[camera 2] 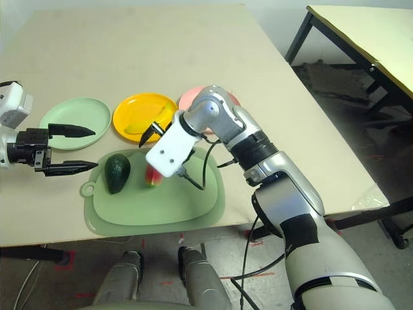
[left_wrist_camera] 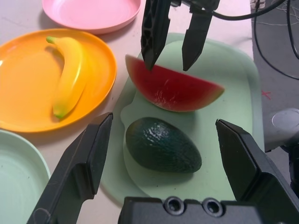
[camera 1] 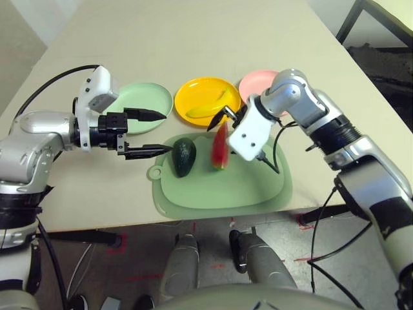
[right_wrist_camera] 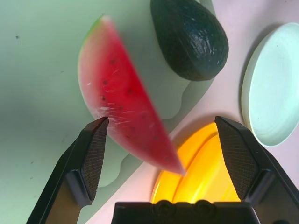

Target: Place the fruits into color-matched plates.

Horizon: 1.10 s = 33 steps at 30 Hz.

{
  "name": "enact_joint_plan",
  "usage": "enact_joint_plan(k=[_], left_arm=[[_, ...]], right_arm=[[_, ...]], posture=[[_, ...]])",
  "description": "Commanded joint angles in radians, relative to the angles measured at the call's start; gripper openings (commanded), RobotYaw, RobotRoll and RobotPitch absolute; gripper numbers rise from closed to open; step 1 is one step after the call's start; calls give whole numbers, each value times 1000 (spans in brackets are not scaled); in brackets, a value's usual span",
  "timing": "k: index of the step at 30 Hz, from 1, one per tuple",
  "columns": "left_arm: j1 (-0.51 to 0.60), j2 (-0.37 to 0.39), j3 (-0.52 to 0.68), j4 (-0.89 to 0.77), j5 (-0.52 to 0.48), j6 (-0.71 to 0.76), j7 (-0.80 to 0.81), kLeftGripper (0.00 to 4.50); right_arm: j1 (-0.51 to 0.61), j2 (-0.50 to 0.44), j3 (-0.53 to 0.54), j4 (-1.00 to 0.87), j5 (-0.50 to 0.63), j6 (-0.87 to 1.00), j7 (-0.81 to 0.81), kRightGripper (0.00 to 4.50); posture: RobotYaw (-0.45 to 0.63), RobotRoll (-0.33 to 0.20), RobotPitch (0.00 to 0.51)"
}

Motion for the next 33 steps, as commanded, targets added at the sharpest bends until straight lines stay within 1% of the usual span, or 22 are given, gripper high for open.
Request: enact_joint_plan(k=[1,5,8,11,13,16,18,21,22,28,33], left_arm=[[15,13,2,-12,6,-1,3,4500],[18,12,7,-14,4,-3,9,4500],[19,11,8,-16,2,-4,11,4500],[25,8,9,-27,0,-4,21,4500],[32,9,13,-35,-3,-2,25,4500],[47,13,22,-44,-6,-2,30,4500],[53,16,26,-48,-6,-2,32,4500],[57,17,27,-49,-6,-4,35,4500],[57,16,26,-49,-6,-5,35,4500],[43,3,12,-39,-3,-9,40,4500],[38,-40,31,-52,-55,20,64,4500]], right_arm=[[6,11,29,2,-5,-12,23,4469],[40,14,67,18,-30,-38,47,4469],[52,23,93,57,-79,-75,16,4469],[59,50,118,140,-146,-95,-45,4469],[60,61,123,179,-169,-97,-67,4469],[56,62,130,224,-194,-108,-82,4083],[52,58,131,241,-201,-114,-79,3451],[55,55,122,241,-192,-110,-69,2380],[58,54,119,235,-187,-106,-63,2201],[60,31,94,193,-142,-77,-20,2188],[8,-4,30,156,-72,-12,19,2188]], posture=[[49,0,215],[51,0,218],[51,0,218],[67,0,222],[67,0,222],[74,0,223],[74,0,223],[74,0,223],[74,0,223],[56,0,218],[51,0,215]])
